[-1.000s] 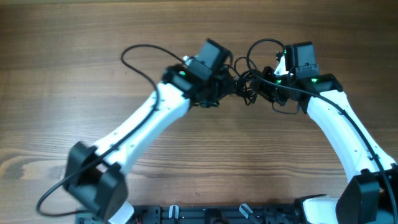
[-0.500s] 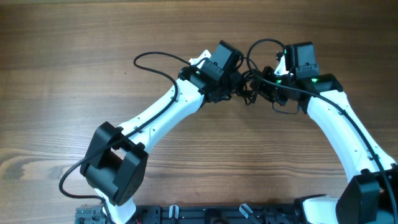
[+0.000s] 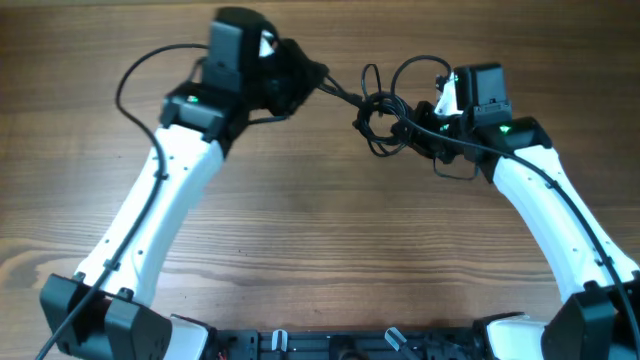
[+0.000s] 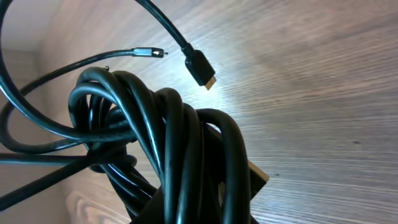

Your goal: Untangle cables

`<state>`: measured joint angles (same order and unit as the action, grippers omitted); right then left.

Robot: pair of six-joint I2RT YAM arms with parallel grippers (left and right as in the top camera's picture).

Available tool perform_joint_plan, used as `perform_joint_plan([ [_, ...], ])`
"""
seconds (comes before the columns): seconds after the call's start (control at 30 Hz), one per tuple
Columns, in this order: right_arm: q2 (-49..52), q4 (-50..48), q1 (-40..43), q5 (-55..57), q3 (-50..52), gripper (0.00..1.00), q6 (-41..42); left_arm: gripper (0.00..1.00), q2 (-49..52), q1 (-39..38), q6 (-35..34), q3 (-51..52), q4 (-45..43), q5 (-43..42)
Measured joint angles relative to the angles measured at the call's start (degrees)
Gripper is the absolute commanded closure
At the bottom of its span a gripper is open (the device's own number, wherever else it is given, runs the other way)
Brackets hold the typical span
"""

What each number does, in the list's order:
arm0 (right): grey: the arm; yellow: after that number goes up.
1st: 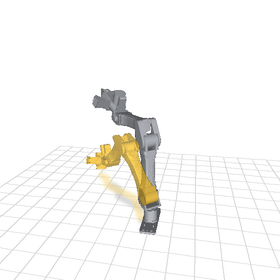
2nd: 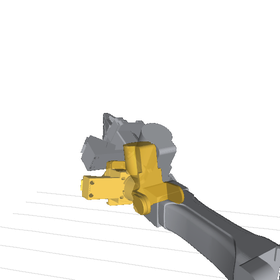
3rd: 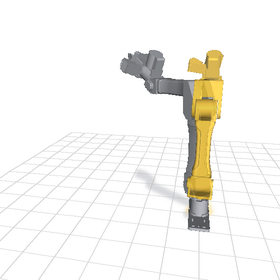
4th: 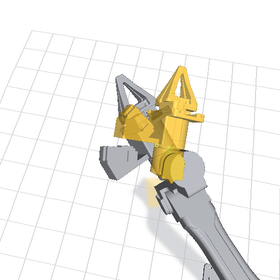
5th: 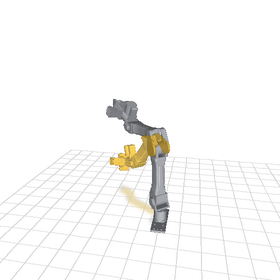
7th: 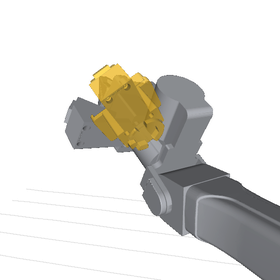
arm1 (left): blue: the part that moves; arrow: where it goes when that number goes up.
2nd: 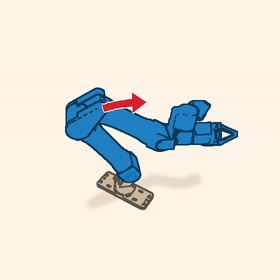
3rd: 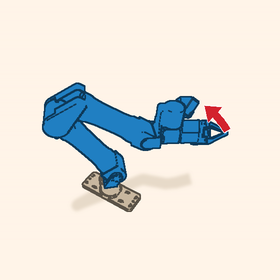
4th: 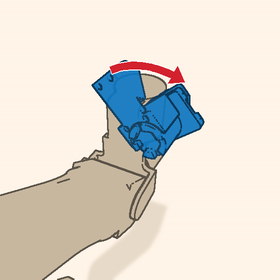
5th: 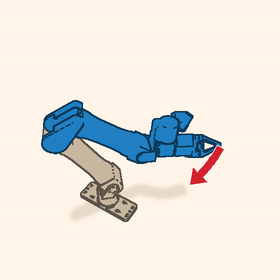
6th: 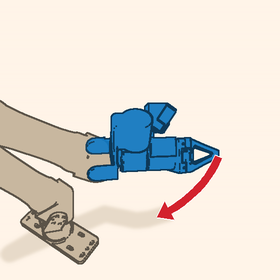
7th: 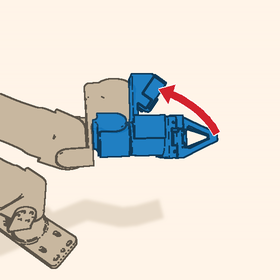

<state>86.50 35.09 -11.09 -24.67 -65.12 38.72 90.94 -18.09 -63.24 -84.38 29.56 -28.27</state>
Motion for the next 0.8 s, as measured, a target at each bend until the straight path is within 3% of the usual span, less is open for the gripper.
perform_joint_plan([
  [0.3, -0.9, -1.1, -0.5, -4.6, -1.1, 0.83, 0.0, 0.96, 0.0, 12.2, -0.7, 1.0, -6.1, -30.9],
  [0.67, -1.0, -1.4, -0.8, -5.2, -1.5, 0.83, 0.0, 0.96, 0.0, 13.4, -0.2, 1.6, -13.8, -41.6],
  [0.8, -1.4, -1.5, -0.8, -5.6, -1.7, 0.83, 0.0, 0.95, 0.0, 13.9, 9.7, 1.6, -15.0, -47.4],
])
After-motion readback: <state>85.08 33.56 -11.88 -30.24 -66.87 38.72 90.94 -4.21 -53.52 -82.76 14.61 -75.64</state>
